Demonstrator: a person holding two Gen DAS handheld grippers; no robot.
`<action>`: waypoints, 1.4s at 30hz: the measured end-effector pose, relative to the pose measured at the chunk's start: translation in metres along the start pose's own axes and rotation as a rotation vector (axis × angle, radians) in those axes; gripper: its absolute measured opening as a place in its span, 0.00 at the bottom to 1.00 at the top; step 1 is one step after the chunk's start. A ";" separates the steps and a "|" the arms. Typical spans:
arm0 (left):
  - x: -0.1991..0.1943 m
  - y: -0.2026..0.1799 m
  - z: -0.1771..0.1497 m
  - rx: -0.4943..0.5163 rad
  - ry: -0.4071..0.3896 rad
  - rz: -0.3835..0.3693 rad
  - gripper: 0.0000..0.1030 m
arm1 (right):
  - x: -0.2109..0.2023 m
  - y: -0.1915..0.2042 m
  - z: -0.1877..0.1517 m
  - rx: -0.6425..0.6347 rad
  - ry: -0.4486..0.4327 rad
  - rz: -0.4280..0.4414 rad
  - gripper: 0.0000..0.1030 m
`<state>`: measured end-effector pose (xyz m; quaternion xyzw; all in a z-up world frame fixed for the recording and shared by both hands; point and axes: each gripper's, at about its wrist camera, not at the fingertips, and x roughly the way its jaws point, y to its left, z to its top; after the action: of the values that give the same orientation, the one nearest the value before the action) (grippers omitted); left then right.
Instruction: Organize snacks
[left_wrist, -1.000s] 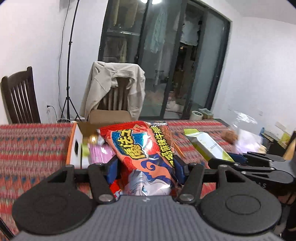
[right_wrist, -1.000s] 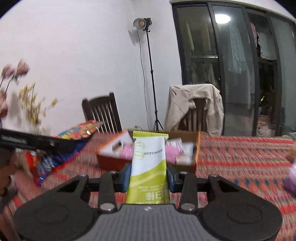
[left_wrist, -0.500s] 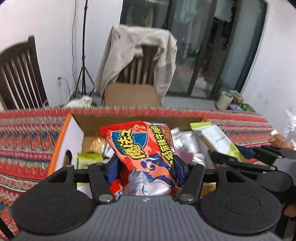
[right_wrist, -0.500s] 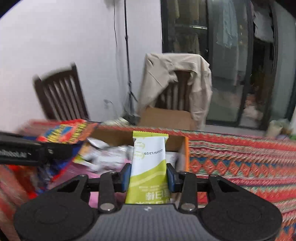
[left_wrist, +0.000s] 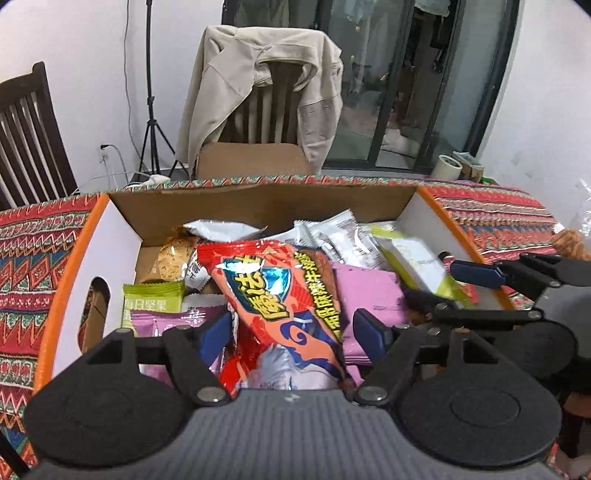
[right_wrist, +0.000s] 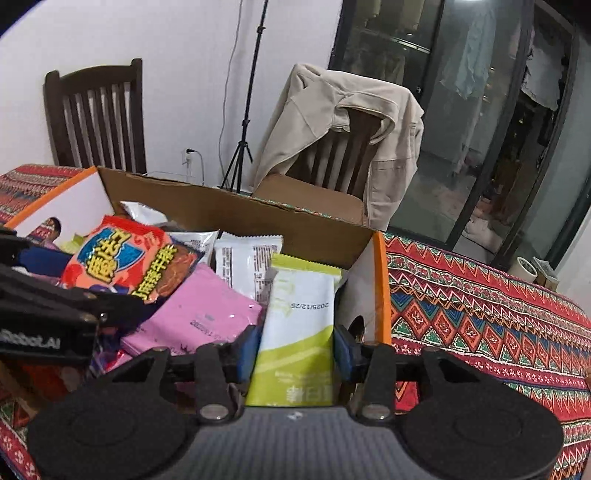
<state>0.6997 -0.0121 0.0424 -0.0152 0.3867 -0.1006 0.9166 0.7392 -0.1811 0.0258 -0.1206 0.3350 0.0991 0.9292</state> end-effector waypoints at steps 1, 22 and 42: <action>-0.006 0.000 0.002 0.008 -0.008 0.001 0.74 | -0.003 -0.002 0.001 0.006 -0.002 0.017 0.55; -0.230 0.006 -0.039 0.020 -0.210 0.048 0.94 | -0.213 -0.031 -0.004 0.070 -0.192 0.139 0.73; -0.415 -0.036 -0.263 -0.017 -0.428 0.074 1.00 | -0.431 0.016 -0.181 0.002 -0.402 0.180 0.94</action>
<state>0.2239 0.0472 0.1547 -0.0295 0.1843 -0.0581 0.9807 0.3006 -0.2631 0.1671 -0.0673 0.1526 0.2035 0.9648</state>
